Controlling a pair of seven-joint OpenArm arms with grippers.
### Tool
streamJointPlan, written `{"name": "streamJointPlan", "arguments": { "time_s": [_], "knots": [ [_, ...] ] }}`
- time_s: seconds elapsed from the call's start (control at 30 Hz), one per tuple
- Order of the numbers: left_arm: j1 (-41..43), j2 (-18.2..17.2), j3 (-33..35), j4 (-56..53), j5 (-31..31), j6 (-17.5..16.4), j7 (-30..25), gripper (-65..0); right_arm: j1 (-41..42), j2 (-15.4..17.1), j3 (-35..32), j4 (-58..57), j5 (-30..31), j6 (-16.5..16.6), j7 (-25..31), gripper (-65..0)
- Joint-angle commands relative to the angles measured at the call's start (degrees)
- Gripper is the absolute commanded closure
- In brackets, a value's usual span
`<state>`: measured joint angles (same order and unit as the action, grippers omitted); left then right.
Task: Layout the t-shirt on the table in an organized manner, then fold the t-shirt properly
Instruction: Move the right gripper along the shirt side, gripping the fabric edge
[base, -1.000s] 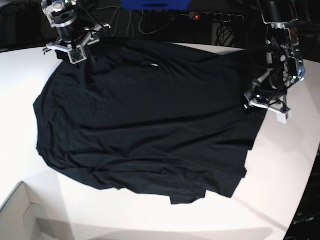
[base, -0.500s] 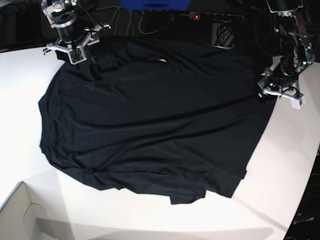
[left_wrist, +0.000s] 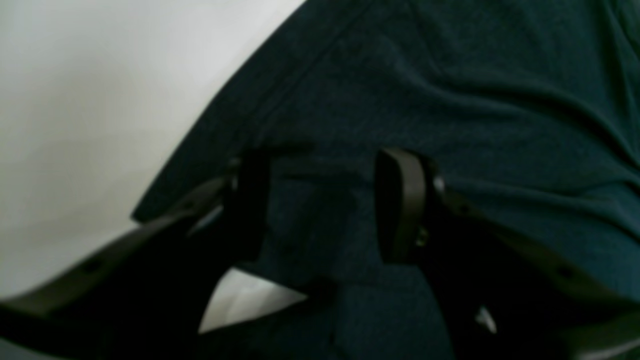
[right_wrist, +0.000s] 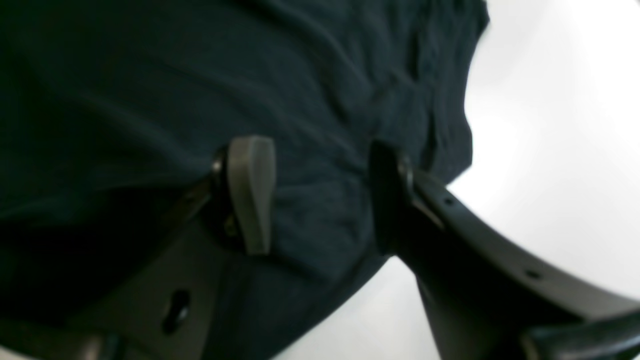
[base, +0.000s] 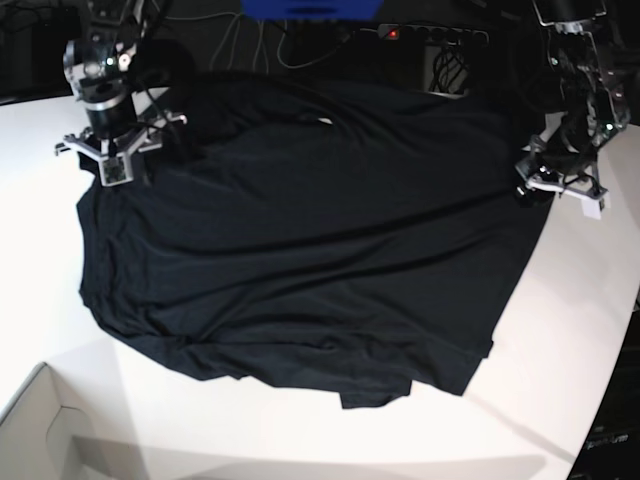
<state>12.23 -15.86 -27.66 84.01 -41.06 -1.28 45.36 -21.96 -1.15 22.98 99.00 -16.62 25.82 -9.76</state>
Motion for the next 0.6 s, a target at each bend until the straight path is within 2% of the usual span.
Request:
{"name": "streamJointPlan", "arguments": {
  "time_s": [0.0, 0.2, 0.57],
  "knots": [
    [0.12, -0.45, 0.01, 0.08, 0.4, 0.97, 1.54, -33.3, 0.72, 1.63, 0.8, -1.11, 0.49, -0.29, 1.36, -30.1],
    [-0.05, -0.36, 0.01, -0.01, 0.4, 0.97, 1.54, -33.3, 6.44, 5.59, 1.33, -13.59, 0.49, -0.29, 1.36, -27.2],
    [-1.81, 0.78, 0.01, -0.53, 0.93, 0.97, 1.54, -33.3, 17.08, 9.1, 1.24, -25.46, 0.4, -0.29, 1.36, -27.1]
  ]
}}
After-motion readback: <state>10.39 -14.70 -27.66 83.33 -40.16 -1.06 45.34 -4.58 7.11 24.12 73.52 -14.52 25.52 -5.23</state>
